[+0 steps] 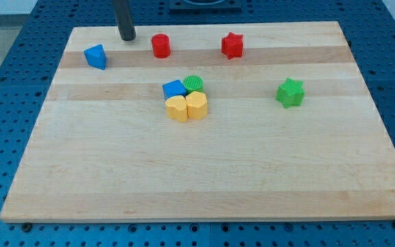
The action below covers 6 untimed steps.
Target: Push the red circle to the top center
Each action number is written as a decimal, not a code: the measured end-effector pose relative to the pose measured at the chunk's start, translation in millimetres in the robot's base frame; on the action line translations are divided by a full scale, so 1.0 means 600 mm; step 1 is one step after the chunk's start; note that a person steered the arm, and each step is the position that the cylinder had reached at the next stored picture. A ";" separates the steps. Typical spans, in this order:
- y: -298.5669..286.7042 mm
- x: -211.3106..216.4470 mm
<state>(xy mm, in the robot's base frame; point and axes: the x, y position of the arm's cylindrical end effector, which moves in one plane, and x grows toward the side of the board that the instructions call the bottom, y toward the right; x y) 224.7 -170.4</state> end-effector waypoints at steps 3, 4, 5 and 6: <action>-0.011 0.078; 0.063 0.065; 0.077 0.093; 0.108 0.105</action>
